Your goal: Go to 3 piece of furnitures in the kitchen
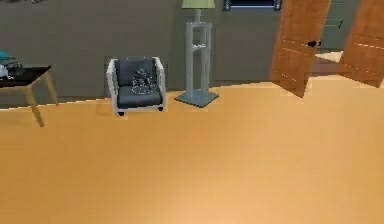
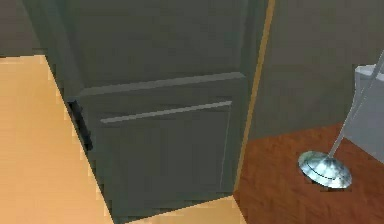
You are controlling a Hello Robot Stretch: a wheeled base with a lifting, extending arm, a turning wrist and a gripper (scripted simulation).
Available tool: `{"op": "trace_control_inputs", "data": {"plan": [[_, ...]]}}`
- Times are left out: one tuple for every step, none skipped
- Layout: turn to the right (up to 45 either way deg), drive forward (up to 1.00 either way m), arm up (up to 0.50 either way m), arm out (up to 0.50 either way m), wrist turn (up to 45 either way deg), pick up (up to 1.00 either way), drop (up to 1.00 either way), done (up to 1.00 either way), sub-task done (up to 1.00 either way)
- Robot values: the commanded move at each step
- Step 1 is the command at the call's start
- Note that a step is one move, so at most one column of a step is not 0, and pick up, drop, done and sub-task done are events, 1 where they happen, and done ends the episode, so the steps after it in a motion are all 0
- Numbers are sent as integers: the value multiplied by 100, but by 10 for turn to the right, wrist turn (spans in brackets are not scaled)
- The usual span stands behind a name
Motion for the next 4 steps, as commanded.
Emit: {"op": "trace_control_inputs", "data": {"plan": [[0,45,0,0,0,0,0,0,0],[330,0,0,0,0,0,0,0,0],[0,70,0,0,0,0,0,0,0],[390,0,0,0,0,0,0,0,0]]}}
